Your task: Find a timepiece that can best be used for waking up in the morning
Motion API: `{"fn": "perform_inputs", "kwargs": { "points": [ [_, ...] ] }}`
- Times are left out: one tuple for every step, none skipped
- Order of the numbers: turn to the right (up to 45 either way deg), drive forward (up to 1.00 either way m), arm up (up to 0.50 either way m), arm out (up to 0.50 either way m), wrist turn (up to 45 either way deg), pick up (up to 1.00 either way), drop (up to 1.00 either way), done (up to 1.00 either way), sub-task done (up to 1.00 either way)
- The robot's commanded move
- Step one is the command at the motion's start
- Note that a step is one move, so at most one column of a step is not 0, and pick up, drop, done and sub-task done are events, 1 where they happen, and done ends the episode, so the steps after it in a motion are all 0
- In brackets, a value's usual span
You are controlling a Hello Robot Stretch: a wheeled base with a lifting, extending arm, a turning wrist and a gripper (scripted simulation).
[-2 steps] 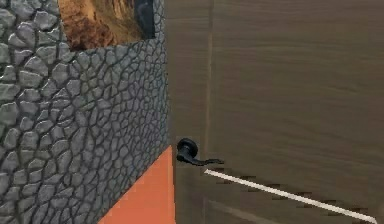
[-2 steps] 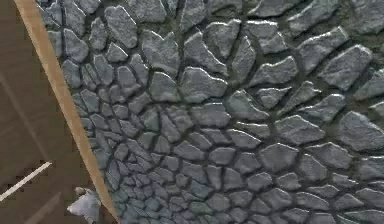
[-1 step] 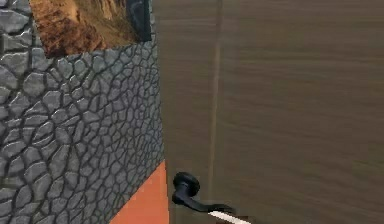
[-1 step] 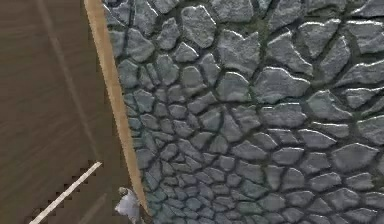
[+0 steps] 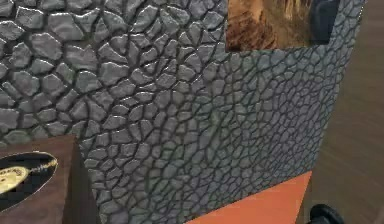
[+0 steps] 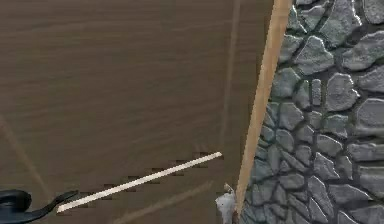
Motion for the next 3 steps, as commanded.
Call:
{"fn": "perform_inputs", "kwargs": {
  "points": [
    [0.0, 0.50, 0.00, 0.00, 0.0, 0.00, 0.00, 0.00, 0.00],
    [15.0, 0.00, 0.00, 0.00, 0.0, 0.00, 0.00, 0.00, 0.00],
    [0.0, 0.40, 0.00, 0.00, 0.0, 0.00, 0.00, 0.00, 0.00]
  ]
}}
